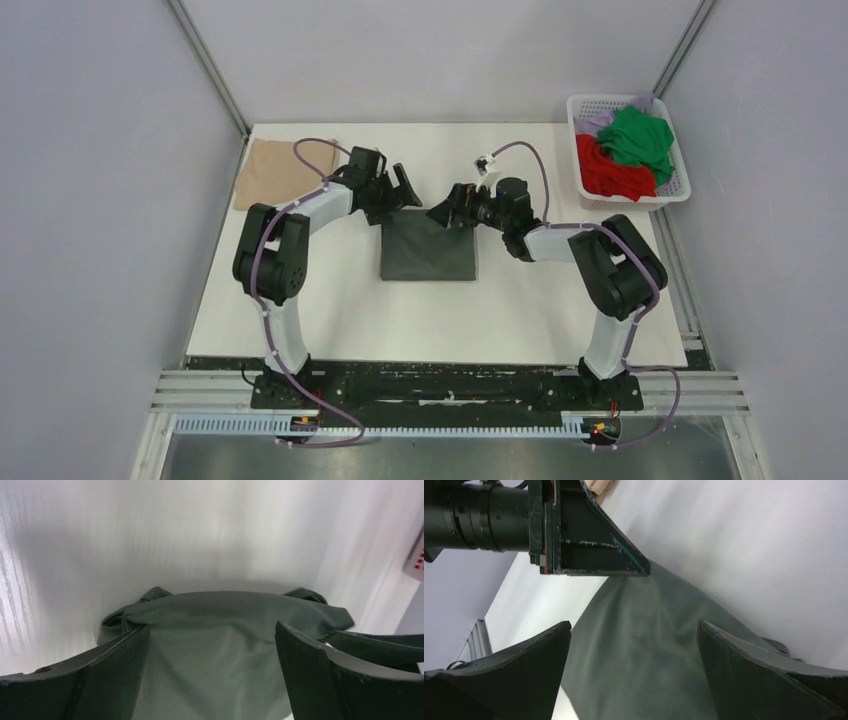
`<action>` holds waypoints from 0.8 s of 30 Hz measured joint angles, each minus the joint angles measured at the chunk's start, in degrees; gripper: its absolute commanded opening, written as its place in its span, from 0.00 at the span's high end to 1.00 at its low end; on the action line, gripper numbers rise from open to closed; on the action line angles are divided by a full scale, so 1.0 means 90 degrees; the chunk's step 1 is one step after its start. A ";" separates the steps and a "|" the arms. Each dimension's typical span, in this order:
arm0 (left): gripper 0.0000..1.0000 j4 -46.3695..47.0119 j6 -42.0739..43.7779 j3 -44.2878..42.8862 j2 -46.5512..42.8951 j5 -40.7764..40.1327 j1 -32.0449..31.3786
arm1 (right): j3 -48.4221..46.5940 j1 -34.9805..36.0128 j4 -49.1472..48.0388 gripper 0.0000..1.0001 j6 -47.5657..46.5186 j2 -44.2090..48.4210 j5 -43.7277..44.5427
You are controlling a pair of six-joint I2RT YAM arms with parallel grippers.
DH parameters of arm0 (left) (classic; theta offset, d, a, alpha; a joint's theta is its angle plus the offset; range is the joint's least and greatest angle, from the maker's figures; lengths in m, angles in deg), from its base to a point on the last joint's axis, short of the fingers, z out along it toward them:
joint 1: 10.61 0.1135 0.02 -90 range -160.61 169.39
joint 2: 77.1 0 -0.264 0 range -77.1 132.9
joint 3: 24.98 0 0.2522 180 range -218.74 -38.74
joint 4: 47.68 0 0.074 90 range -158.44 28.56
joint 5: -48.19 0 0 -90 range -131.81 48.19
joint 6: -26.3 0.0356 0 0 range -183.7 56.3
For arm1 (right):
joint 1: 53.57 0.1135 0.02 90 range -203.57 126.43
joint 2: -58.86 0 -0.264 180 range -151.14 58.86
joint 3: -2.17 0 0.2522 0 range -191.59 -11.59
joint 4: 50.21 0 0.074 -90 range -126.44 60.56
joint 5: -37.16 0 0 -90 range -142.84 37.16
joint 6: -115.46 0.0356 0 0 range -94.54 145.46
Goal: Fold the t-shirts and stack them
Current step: Smooth out wrinkles on the folded tshirt
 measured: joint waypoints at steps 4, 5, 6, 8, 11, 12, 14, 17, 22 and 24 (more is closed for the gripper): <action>0.00 -0.0007 -0.0056 -0.0056 0.0391 -0.0100 0.0002 | -0.0272 -0.0029 0.0119 0.02 -0.0027 -0.0474 0.0221; 0.00 -0.0002 -0.0066 -0.0075 0.0393 -0.0114 0.0000 | -0.0282 -0.0046 0.0131 0.02 -0.0024 -0.0563 0.0287; 0.00 0.0010 -0.0073 -0.0090 0.0393 -0.0168 0.0000 | -0.0282 -0.0061 0.0141 0.02 -0.0024 -0.0646 0.0347; 0.00 0.0015 -0.0097 -0.0090 0.0418 -0.0199 0.0000 | -0.0284 -0.0109 0.0141 0.02 0.0005 -0.0862 0.0452; 0.00 0.0017 -0.0107 -0.0085 0.0420 -0.0214 0.0000 | -0.0301 -0.0175 0.0036 0.02 0.0104 -0.1093 0.0471; 0.00 0.0022 -0.0109 -0.0080 0.0420 -0.0214 0.0000 | -0.0328 -0.0185 0.0036 0.02 0.0151 -0.1103 0.0483; 0.00 0.0032 -0.0112 -0.0066 0.0418 -0.0221 0.0000 | -0.0333 -0.0192 0.0010 0.02 0.0257 -0.1120 0.0508; 0.00 0.0019 -0.0112 -0.0066 0.0403 -0.0236 0.0000 | -0.0338 -0.0202 0.0027 0.02 0.0357 -0.1117 0.0520; 0.00 -0.0342 -0.0107 -0.0073 0.0214 -0.0386 -0.0012 | -0.0529 -0.0202 0.0891 0.02 0.0202 -0.0775 0.0610; 0.00 -0.0561 -0.0107 -0.0058 -0.0027 -0.0459 -0.0024 | -0.0474 -0.0202 0.1328 0.02 0.0119 -0.0321 0.0702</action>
